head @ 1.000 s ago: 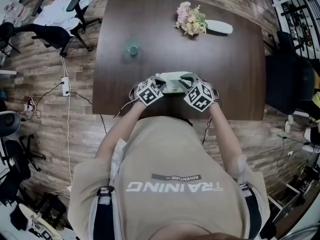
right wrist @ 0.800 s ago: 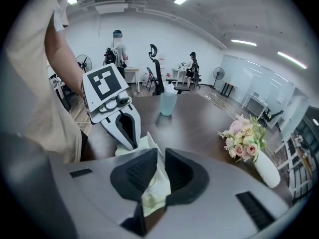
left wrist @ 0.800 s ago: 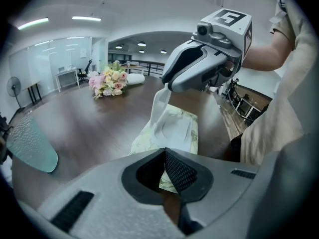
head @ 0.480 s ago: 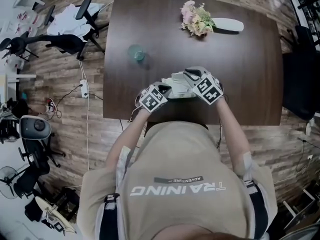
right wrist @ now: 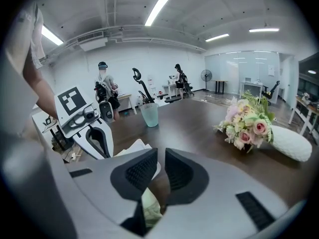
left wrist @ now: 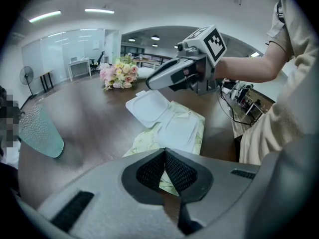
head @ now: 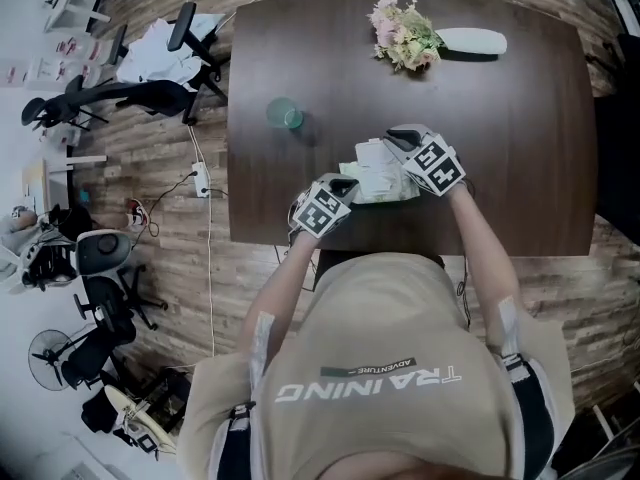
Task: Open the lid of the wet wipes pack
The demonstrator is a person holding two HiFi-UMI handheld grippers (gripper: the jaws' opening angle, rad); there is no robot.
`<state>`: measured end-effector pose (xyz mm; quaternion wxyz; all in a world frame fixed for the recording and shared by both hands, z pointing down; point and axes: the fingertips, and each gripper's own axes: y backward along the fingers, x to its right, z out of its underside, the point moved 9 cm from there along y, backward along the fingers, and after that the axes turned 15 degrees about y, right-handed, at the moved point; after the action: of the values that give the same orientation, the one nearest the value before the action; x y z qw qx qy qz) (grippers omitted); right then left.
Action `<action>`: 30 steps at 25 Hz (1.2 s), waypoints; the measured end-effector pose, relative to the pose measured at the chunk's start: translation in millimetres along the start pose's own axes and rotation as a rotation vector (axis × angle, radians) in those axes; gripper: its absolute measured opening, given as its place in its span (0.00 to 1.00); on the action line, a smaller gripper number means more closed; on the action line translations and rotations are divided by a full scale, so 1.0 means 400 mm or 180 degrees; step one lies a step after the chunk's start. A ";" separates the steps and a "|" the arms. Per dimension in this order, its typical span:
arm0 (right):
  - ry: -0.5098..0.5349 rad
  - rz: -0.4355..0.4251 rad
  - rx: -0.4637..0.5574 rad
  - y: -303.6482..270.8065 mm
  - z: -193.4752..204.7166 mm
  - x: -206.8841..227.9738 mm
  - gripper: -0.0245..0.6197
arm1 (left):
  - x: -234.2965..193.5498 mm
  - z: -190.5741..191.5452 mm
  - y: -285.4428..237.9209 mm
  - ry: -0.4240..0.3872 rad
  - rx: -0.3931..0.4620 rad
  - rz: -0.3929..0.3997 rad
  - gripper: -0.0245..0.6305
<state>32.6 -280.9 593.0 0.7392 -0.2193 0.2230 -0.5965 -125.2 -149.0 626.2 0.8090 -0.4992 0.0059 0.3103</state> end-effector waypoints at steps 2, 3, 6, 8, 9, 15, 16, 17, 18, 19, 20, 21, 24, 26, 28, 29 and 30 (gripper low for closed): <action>0.0003 -0.0035 -0.0007 -0.011 0.009 0.003 0.12 | -0.001 -0.005 -0.002 0.0006 -0.0014 0.0014 0.05; 0.0014 -0.0057 -0.0023 -0.017 0.014 0.001 0.12 | 0.000 -0.007 -0.001 0.0021 -0.0027 0.0022 0.05; 0.0066 -0.0132 -0.0098 -0.040 0.032 -0.009 0.12 | -0.003 -0.005 -0.002 0.0063 0.0020 0.0019 0.05; 0.0082 -0.0185 -0.0149 -0.056 0.045 -0.014 0.12 | -0.010 0.001 -0.005 0.0096 0.0030 -0.0019 0.05; 0.0095 -0.0204 -0.0172 -0.061 0.051 -0.018 0.12 | -0.011 0.004 -0.005 0.0107 0.0017 -0.0037 0.05; 0.0072 -0.0154 -0.0175 -0.056 0.052 -0.034 0.12 | -0.013 0.008 0.004 0.0080 -0.0033 -0.0030 0.05; 0.0049 -0.0128 -0.0148 -0.051 0.050 -0.036 0.12 | -0.016 0.010 0.002 0.0068 -0.0028 -0.0014 0.05; 0.0019 -0.0095 -0.0119 -0.042 0.049 -0.038 0.12 | -0.017 0.011 -0.001 0.0057 -0.0015 0.0004 0.05; -0.0020 -0.0052 -0.0081 -0.030 0.049 -0.040 0.12 | -0.016 0.008 -0.001 0.0046 0.0000 0.0019 0.05; -0.0067 -0.0006 -0.0032 -0.016 0.051 -0.041 0.12 | -0.014 0.003 0.000 0.0037 0.0009 0.0027 0.05; -0.0122 0.0037 0.0022 -0.001 0.054 -0.042 0.11 | -0.012 -0.002 0.003 0.0032 0.0012 0.0030 0.05; -0.0183 0.0077 0.0070 0.014 0.057 -0.045 0.11 | -0.010 -0.005 0.005 0.0032 0.0010 0.0029 0.05; -0.0359 0.0155 0.0136 0.051 0.079 -0.064 0.08 | -0.001 0.001 0.003 0.0033 0.0012 0.0003 0.05; -0.0413 0.0167 0.0135 0.067 0.089 -0.078 0.07 | 0.005 0.008 0.001 0.0002 0.0025 -0.0048 0.05; -0.0389 0.0185 0.0115 0.078 0.088 -0.093 0.06 | 0.010 0.011 0.005 -0.0052 0.0047 -0.0100 0.05; -0.0365 0.0201 0.0109 0.085 0.085 -0.101 0.06 | 0.011 0.012 0.008 -0.0076 0.0057 -0.0111 0.05; -0.0347 0.0223 0.0114 0.093 0.082 -0.107 0.06 | 0.012 0.013 0.010 -0.0091 0.0067 -0.0111 0.05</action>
<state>73.0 -229.8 600.5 0.7745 -0.2302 0.1792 -0.5613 -124.9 -141.3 624.2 0.8195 -0.4863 -0.0111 0.3031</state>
